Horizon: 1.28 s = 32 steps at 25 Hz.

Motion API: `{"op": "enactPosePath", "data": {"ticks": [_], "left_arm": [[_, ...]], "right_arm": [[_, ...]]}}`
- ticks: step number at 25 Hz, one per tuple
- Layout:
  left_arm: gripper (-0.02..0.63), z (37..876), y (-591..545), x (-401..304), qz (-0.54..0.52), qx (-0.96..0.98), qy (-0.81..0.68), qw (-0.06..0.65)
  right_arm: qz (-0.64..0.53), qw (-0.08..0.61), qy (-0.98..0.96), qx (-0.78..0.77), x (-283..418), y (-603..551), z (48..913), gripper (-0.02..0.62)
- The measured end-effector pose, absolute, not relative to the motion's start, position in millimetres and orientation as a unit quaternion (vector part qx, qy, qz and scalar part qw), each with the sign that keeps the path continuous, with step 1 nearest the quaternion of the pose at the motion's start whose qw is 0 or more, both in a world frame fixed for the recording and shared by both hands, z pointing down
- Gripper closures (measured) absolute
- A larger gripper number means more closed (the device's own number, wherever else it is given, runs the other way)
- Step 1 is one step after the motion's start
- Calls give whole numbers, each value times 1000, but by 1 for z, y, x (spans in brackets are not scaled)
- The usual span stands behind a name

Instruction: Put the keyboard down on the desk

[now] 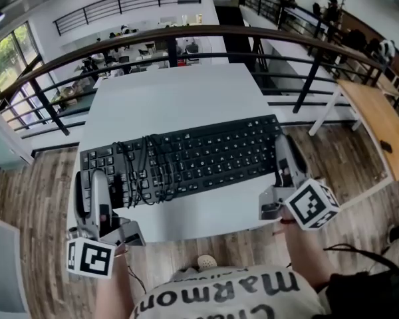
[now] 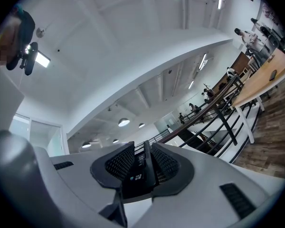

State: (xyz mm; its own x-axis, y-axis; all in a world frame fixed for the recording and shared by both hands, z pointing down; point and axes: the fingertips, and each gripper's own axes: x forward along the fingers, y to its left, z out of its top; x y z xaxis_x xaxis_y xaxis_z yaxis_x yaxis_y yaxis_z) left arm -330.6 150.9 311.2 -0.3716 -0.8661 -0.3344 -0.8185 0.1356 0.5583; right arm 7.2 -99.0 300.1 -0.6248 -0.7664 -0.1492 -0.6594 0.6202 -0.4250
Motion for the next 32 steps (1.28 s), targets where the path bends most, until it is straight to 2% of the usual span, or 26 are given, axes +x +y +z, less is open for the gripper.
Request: {"op": "enactPosePath", "data": {"ticks": [7, 12, 20, 24, 32], "left_arm": [[261, 318, 122, -334, -348, 580, -735, 43], [261, 329, 10, -237, -336, 609, -717, 57], [261, 339, -54, -196, -332, 641, -688, 75], [261, 333, -68, -190, -327, 658, -673, 85], [261, 377, -103, -195, -306, 679, -655, 126]], "right_arm": [[-156, 166, 873, -431, 20, -105, 302, 462], [-161, 171, 854, -465, 133, -192, 321, 462], [-153, 175, 831, -505, 191, -220, 328, 462], [-153, 175, 820, -523, 202, -218, 323, 462], [-160, 163, 796, -560, 208, -222, 363, 462]]}}
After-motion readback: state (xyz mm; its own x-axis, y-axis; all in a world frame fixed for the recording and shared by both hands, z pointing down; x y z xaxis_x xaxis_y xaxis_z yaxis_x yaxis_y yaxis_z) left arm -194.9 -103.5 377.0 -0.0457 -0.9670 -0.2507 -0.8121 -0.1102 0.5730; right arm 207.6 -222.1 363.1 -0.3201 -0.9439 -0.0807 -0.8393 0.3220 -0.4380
